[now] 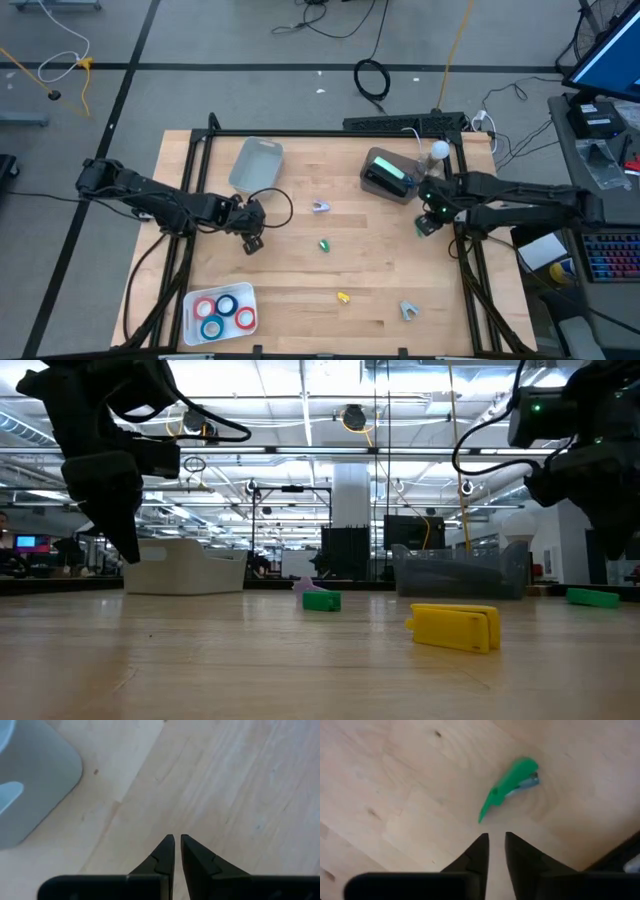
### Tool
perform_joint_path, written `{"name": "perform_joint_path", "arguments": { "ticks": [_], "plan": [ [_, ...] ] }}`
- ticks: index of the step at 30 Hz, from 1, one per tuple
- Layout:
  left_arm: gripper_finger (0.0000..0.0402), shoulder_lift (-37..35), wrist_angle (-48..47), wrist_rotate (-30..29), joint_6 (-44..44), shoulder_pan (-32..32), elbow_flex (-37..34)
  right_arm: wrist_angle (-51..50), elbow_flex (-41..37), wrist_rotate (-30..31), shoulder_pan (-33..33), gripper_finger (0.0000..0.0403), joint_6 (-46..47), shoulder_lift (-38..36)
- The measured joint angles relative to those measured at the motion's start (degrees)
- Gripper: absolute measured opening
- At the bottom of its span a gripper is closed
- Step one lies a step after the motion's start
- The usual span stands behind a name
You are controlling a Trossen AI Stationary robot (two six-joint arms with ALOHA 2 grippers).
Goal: Pick and place Stapler, Stapler remover, tape
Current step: Put the left green small stapler into the black bin
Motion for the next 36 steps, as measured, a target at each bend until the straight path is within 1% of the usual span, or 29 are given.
{"name": "perform_joint_path", "arguments": {
  "ticks": [6, 12, 17, 22, 27, 30, 36],
  "plan": [
    [0.0037, 0.0, 0.0, -0.3, 0.0, 0.0, 0.0, 3.1, -1.6, 0.1, 0.0, 0.0113, 4.7, -0.7],
    [0.0037, 0.0, 0.0, -3.4, 0.1, 0.0, 0.0, 7.6, -5.0, 0.1, 0.0, 0.0172, 9.4, -0.6],
    [0.0037, 0.0, 0.0, -4.5, 1.5, 0.0, 0.0, 10.7, -8.0, 0.1, 0.0, 0.0204, 11.8, -0.6],
    [0.0037, 0.0, 0.0, -4.6, 3.4, 0.0, 0.0, 10.9, -10.1, 0.0, 0.0, 0.0208, 12.5, -0.6],
    [0.0037, 0.0, 0.0, -4.6, 3.4, 0.0, 0.0, 12.3, -11.4, 0.2, 0.0, 0.0197, 10.9, -0.6],
    [0.0037, 0.0, 0.0, -4.6, 3.4, 0.0, 0.0, 14.9, -11.4, 0.2, 0.0, 0.0191, 10.7, -0.6],
    [0.0037, 0.0, 0.0, -4.6, 3.1, 0.0, 0.0, 13.8, -11.4, 0.2, 0.0, 0.0178, 7.2, -0.6]
  ]
}}
